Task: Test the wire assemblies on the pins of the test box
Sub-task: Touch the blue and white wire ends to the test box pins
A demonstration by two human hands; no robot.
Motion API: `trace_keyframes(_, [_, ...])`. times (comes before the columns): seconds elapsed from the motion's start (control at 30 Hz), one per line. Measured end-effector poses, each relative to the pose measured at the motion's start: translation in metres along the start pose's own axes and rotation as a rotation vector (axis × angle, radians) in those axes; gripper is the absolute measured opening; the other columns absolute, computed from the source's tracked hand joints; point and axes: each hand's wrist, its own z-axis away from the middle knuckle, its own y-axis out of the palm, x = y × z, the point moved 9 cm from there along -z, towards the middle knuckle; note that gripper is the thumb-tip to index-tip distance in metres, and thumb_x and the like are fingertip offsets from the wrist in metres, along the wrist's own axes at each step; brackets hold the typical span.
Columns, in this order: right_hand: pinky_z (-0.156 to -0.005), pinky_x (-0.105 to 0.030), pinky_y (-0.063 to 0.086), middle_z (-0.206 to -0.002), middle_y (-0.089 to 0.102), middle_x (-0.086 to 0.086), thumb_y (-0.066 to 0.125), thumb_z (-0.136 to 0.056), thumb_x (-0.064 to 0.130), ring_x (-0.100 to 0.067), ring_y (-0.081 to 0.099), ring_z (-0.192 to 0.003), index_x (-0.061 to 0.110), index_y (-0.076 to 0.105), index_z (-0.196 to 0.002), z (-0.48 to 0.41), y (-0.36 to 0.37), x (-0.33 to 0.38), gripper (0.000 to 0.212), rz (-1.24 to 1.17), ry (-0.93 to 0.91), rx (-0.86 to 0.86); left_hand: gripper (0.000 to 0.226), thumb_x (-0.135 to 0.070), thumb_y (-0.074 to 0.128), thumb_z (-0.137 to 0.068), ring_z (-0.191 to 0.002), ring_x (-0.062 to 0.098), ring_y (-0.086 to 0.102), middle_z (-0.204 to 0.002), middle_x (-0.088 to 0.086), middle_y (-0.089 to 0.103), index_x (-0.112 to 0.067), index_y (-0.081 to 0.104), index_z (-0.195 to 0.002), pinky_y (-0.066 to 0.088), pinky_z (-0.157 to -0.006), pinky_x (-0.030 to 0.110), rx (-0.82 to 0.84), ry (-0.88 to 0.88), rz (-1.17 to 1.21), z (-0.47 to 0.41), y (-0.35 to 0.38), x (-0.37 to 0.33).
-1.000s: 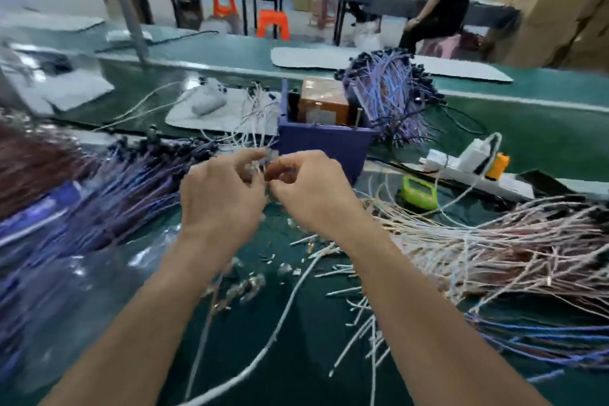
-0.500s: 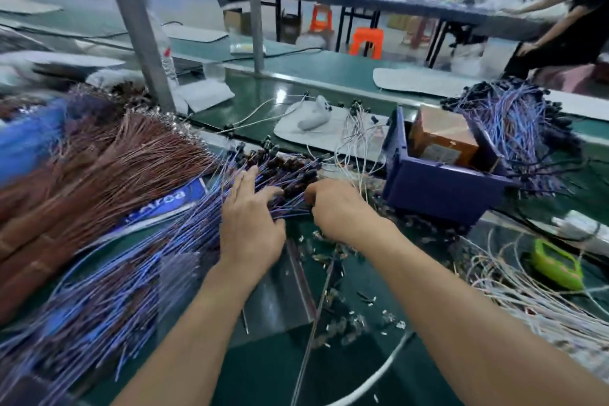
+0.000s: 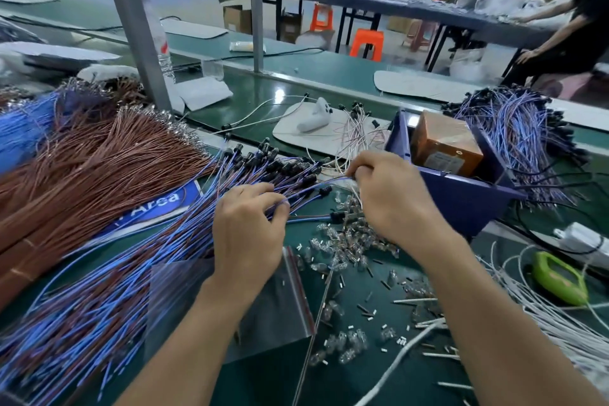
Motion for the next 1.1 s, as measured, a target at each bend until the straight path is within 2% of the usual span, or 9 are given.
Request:
trace_keyframes(0.07, [-0.047, -0.029, 0.042, -0.068, 0.064, 0.005, 0.043, -0.108, 0.024, -0.009, 0.051, -0.052, 0.026, 0.07, -0.085, 0.007, -0.024, -0.009, 0.035, -0.14, 0.056, -0.097, 0.018, -0.018, 0.078, -0.09, -0.077, 0.019, 0.069, -0.094, 0.004, 0.081, -0.018, 0.082, -0.108, 0.056, -0.076, 0.033, -0.026, -0.056, 0.105, 0.001, -0.007, 0.001])
trace_keyframes(0.13, [-0.053, -0.032, 0.054, -0.061, 0.06, 0.004, 0.055, -0.104, 0.023, -0.014, 0.056, -0.057, 0.02, 0.076, -0.081, 0.017, -0.033, -0.021, 0.031, -0.588, 0.162, -0.109, 0.021, -0.021, 0.078, -0.091, -0.057, 0.019, 0.056, -0.08, 0.004, 0.08, -0.021, 0.081, -0.112, 0.04, -0.053, 0.017, -0.043, -0.067, 0.15, 0.004, -0.011, -0.001])
trace_keyframes(0.2, [-0.054, -0.028, 0.055, -0.064, 0.057, -0.001, 0.07, -0.09, 0.024, -0.016, 0.059, -0.062, 0.011, 0.08, -0.082, 0.03, -0.021, -0.02, 0.018, -1.21, 0.251, 0.017, 0.022, -0.022, 0.079, -0.091, -0.063, 0.022, 0.056, -0.075, 0.004, 0.079, -0.022, 0.08, -0.113, 0.032, -0.047, 0.015, -0.043, -0.012, 0.147, 0.011, -0.012, -0.014])
trace_keyframes(0.27, [-0.06, -0.024, 0.057, -0.072, 0.062, -0.005, 0.076, -0.08, 0.02, -0.016, 0.063, -0.067, 0.006, 0.08, -0.088, 0.041, -0.009, -0.013, 0.017, -1.502, 0.258, 0.141, 0.023, -0.02, 0.08, -0.089, -0.083, 0.017, 0.063, -0.08, 0.002, 0.08, -0.02, 0.081, -0.112, 0.042, -0.059, 0.013, -0.026, 0.044, 0.159, 0.018, -0.012, -0.028])
trace_keyframes(0.4, [-0.065, -0.024, 0.057, -0.078, 0.065, -0.007, 0.071, -0.086, 0.001, -0.017, 0.06, -0.071, 0.01, 0.081, -0.088, 0.051, 0.011, -0.009, 0.014, -1.329, 0.235, 0.136, 0.024, -0.022, 0.079, -0.091, -0.077, 0.008, 0.07, -0.096, -0.007, 0.08, -0.026, 0.079, -0.114, 0.048, -0.063, 0.009, 0.04, 0.096, 0.197, 0.022, -0.004, -0.035])
trace_keyframes(0.63, [-0.087, -0.046, 0.06, -0.087, 0.072, -0.009, 0.065, -0.083, 0.026, -0.025, 0.069, -0.085, 0.01, 0.068, -0.085, 0.051, -0.006, -0.038, 0.017, -1.564, 0.308, -0.166, 0.025, -0.032, 0.072, -0.086, -0.068, 0.005, 0.06, -0.076, -0.008, 0.078, -0.026, 0.081, -0.108, 0.032, -0.056, -0.004, 0.014, 0.118, 0.125, 0.022, -0.008, -0.037])
trace_keyframes(0.83, [-0.065, -0.031, 0.056, -0.07, 0.062, -0.001, 0.048, -0.104, 0.028, -0.017, 0.06, -0.063, 0.017, 0.063, -0.076, 0.063, -0.082, -0.091, 0.034, -1.698, 0.152, -0.351, 0.024, -0.03, 0.093, -0.07, -0.052, 0.001, 0.055, -0.061, -0.019, 0.07, -0.045, 0.081, -0.085, 0.037, -0.054, 0.008, 0.175, -0.013, 0.097, 0.019, -0.003, -0.027])
trace_keyframes(0.97, [-0.055, -0.026, 0.046, -0.064, 0.05, 0.003, 0.049, -0.104, 0.028, -0.013, 0.041, -0.053, 0.02, 0.061, -0.076, 0.082, -0.122, -0.114, 0.031, -1.601, 0.097, -0.453, 0.027, -0.015, 0.095, -0.069, -0.052, 0.0, 0.061, -0.063, -0.007, 0.074, -0.037, 0.083, -0.083, 0.046, -0.052, 0.011, 0.469, -0.19, 0.551, 0.025, 0.024, -0.025])
trace_keyframes(1.1, [-0.056, -0.026, 0.043, -0.057, 0.048, 0.001, 0.05, -0.101, 0.024, -0.015, 0.035, -0.051, 0.018, 0.06, -0.075, 0.094, -0.124, -0.129, 0.029, -1.6, 0.17, -0.484, 0.044, -0.03, 0.098, -0.051, -0.061, 0.019, 0.071, -0.079, 0.018, 0.077, -0.017, 0.083, -0.091, 0.059, -0.061, 0.023, 0.599, -0.398, 0.946, 0.029, 0.04, -0.024])
